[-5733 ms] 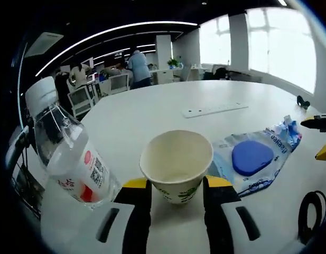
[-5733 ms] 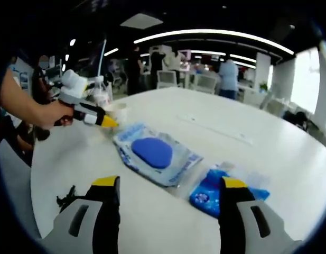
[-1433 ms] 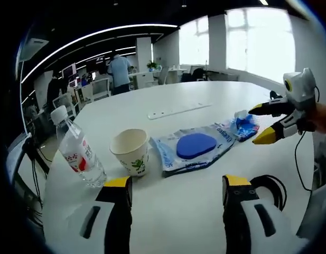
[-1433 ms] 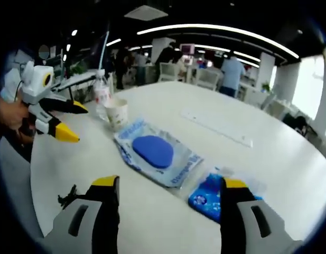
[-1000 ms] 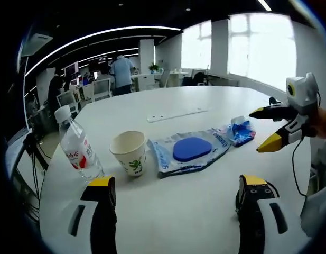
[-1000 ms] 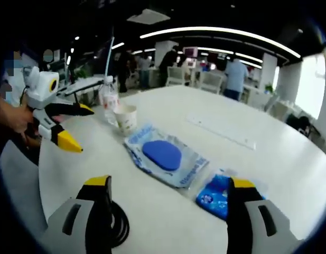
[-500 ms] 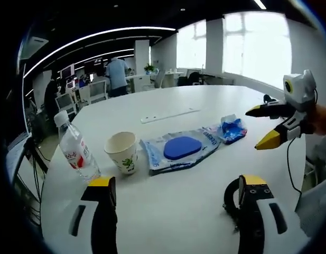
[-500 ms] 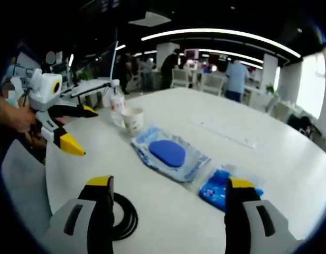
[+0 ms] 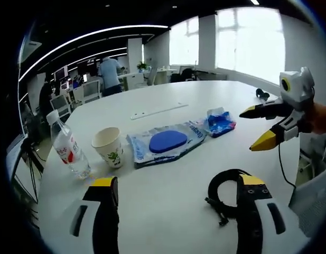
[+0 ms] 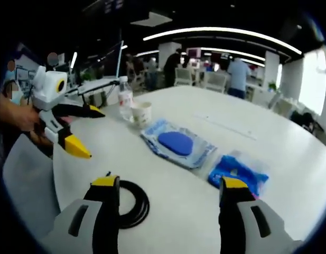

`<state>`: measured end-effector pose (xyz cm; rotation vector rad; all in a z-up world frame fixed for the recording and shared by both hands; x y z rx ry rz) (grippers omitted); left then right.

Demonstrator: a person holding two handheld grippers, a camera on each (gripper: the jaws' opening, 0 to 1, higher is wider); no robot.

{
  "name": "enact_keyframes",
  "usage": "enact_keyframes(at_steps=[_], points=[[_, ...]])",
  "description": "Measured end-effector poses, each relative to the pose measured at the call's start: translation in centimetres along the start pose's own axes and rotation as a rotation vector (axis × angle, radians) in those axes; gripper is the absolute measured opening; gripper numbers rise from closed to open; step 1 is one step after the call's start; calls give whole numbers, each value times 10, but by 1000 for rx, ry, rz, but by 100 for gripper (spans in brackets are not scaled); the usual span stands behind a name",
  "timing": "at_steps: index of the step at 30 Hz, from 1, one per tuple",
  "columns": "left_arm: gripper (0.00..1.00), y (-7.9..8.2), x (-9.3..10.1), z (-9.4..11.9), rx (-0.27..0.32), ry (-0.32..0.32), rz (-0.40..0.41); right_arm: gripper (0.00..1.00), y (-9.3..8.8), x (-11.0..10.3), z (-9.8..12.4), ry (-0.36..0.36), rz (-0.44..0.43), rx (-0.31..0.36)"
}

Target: Arrange the tabletop items into an orderly group along one side of the table until the central work area is clear of visible clutter.

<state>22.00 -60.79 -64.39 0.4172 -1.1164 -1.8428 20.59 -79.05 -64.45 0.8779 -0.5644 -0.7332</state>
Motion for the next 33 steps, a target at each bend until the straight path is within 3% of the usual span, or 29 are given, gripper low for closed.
enact_keyframes(at_steps=[16, 33], points=[[85, -17, 14, 5, -41, -4, -31, 63, -16, -16, 8, 36, -12, -16], [74, -38, 18, 3, -87, 6, -7, 36, -36, -34, 2, 83, -44, -46]])
Point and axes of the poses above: the point that each gripper's makers call its tool centre point, and the gripper's own axes: z roughly backward along the fingers, x roughly to its right, y roughly out of its top, the point moved 2 cm from there along z, roughly backward along the fingers, and after that the axes turned 10 degrees about z, right-handed, at the moved point
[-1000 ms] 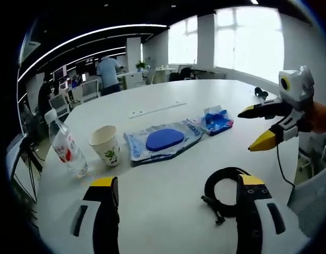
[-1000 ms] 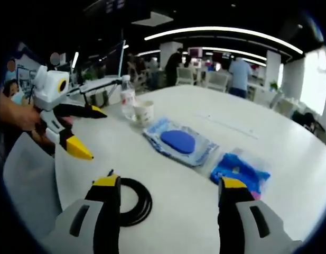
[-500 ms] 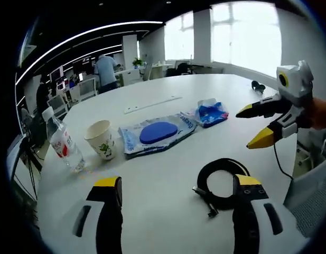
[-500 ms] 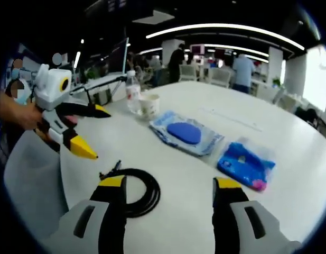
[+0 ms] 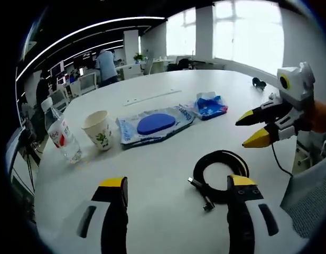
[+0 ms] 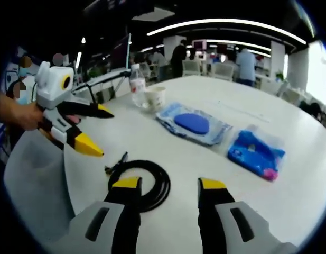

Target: Arrange the tabletop items into an orderly group along one side of the table until the central work area is clear of visible clutter.

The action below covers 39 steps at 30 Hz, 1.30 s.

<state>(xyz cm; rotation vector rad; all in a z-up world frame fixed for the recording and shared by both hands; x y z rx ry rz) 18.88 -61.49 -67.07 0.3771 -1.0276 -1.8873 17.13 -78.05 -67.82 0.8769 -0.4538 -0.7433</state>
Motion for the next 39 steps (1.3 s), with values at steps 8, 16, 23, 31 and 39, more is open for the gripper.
enact_keyframes(at_steps=[8, 16, 23, 31, 39], points=[[69, -7, 5, -6, -21, -13, 12, 29, -7, 1, -1, 0, -18, -20], [58, -19, 15, -15, -59, -47, 31, 23, -17, -12, -7, 42, -26, -59], [49, -26, 26, -19, -89, -77, 60, 21, -22, -19, -12, 51, -52, -84], [43, -37, 32, -24, -136, -100, 43, 16, -26, -26, -17, 61, -88, -99], [33, -41, 38, -32, -172, -123, 91, 18, -32, -29, -22, 44, -106, -134]])
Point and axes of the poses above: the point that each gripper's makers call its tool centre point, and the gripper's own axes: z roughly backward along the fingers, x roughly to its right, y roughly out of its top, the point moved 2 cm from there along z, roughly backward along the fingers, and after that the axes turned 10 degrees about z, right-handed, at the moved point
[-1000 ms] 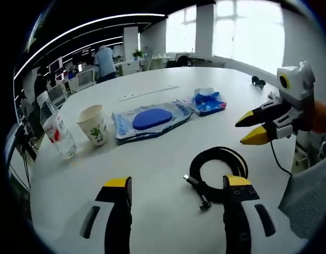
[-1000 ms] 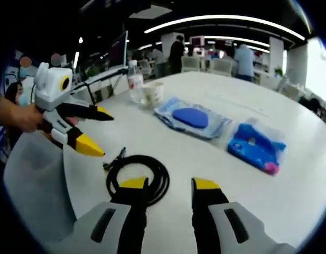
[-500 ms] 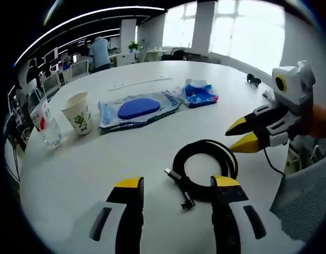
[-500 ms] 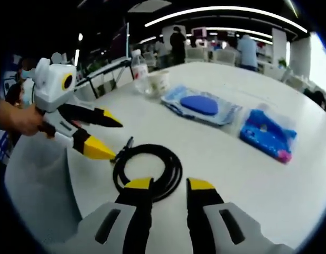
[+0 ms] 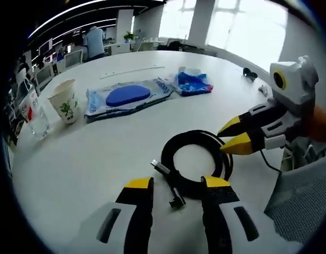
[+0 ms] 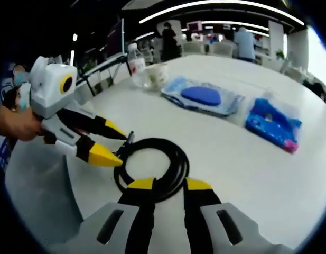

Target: Arrange the tabletop items into an orderly group along one side of the table until the central work area is clear of visible clutter.

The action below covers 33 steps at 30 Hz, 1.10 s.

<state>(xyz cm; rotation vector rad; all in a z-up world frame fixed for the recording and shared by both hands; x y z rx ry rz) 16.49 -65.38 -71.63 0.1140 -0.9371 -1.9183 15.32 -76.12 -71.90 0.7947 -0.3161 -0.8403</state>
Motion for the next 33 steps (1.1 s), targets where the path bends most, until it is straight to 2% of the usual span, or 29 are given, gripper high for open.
enact_keyframes(at_steps=[10, 17, 20, 21, 22, 28, 33], points=[[27, -1, 0, -8, -18, 6, 17, 17, -3, -2, -4, -16, -26, -26], [24, 2, -1, -15, -12, 23, 72, 13, -2, -2, -6, -29, -38, -51], [22, 3, -2, -15, -13, 37, 76, 11, -2, -2, -6, -38, -73, -60], [21, 3, -3, -15, -13, 41, 77, 4, -2, -3, -6, -28, -77, -56], [20, 3, -3, -15, -15, 44, 78, 5, -4, -7, -5, -25, -148, -77], [16, 4, -4, -14, 6, 48, 104, 3, -3, -6, -5, -23, -147, -57], [13, 6, -4, -10, 21, 47, 85, 1, 1, -5, 0, -32, -146, -30]])
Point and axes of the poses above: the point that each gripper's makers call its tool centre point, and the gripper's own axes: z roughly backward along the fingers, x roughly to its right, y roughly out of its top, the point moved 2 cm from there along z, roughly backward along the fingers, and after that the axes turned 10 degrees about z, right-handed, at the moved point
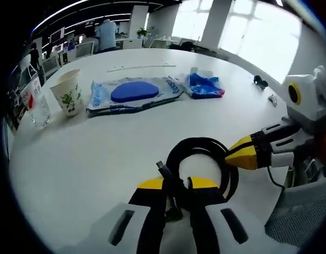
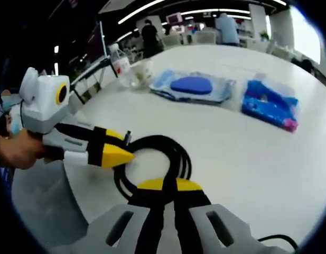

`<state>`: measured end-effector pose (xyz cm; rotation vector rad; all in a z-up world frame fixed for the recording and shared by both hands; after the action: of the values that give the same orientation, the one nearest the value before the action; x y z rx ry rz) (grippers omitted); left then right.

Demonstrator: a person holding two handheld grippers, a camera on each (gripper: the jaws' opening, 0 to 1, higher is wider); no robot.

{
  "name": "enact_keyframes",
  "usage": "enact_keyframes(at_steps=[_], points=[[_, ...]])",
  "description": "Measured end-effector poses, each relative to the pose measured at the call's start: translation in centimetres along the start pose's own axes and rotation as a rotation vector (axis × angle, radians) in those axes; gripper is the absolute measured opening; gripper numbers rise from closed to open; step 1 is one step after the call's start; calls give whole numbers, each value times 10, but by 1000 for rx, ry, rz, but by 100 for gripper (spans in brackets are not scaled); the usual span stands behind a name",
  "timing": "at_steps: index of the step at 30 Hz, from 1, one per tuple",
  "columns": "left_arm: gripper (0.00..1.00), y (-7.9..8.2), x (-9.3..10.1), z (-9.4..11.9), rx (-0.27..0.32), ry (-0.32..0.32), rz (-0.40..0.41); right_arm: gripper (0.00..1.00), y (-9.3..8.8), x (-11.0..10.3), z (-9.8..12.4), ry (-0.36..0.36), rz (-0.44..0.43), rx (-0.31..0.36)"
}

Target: Arrange the tabletop items into an orderly group along one side of the table until the central work area is clear of visible clutter.

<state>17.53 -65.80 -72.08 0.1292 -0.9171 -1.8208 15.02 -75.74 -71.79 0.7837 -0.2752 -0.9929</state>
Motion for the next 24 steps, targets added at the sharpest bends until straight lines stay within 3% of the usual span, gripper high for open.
enact_keyframes(at_steps=[10, 24], points=[[10, 7, -1, 12, 26, -7, 12, 0, 11, -3, 8, 10, -16, 46], [10, 26, -11, 26, 64, -2, 22, 0, 38, -8, 7, 15, 33, 94]])
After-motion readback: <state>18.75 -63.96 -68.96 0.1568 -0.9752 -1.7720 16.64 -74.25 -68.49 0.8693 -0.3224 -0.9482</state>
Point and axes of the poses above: the point that each gripper's makers call its tool centre point, and the gripper's own axes: z roughly backward along the fingers, x roughly to its right, y roughly out of its top, the point moved 2 cm from there along z, roughly backward along the fingers, and after that the axes turned 10 degrees about z, right-handed, at the moved point
